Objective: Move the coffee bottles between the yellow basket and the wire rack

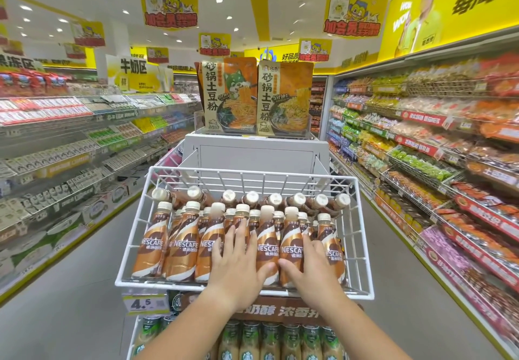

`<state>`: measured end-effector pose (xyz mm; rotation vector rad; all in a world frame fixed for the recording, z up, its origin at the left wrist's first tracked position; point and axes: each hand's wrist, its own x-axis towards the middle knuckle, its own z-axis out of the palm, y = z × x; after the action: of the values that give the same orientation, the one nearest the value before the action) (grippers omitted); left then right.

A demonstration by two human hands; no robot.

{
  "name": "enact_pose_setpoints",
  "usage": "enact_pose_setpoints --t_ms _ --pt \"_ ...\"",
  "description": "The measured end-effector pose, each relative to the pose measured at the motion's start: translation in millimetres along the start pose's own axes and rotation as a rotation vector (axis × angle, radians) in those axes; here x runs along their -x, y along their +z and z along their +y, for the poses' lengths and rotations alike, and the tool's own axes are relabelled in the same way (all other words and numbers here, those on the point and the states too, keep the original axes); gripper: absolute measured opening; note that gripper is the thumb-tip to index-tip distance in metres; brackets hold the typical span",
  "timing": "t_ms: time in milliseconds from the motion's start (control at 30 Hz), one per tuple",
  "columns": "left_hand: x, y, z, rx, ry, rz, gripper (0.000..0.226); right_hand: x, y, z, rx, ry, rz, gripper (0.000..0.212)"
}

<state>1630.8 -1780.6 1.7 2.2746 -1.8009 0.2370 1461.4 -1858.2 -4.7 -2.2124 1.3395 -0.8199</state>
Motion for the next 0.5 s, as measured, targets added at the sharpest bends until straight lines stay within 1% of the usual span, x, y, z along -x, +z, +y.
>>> enact_pose_setpoints --t_ms 167,333,500 --pt "2.6 -0.7 -2.6 -0.053 0.02 0.023 0.086 -0.6 -0.3 -0.1 0.045 -0.017 0.018 0.092" --pt "7.2 -7.8 -5.6 -0.18 0.05 0.007 0.087 9.0 -2.9 -6.1 0.276 -0.059 0.092 0.1" --pt "18.7 -22.8 -16.1 -0.239 0.063 0.002 0.089 14.2 -17.0 -18.1 0.43 -0.146 0.107 0.102"
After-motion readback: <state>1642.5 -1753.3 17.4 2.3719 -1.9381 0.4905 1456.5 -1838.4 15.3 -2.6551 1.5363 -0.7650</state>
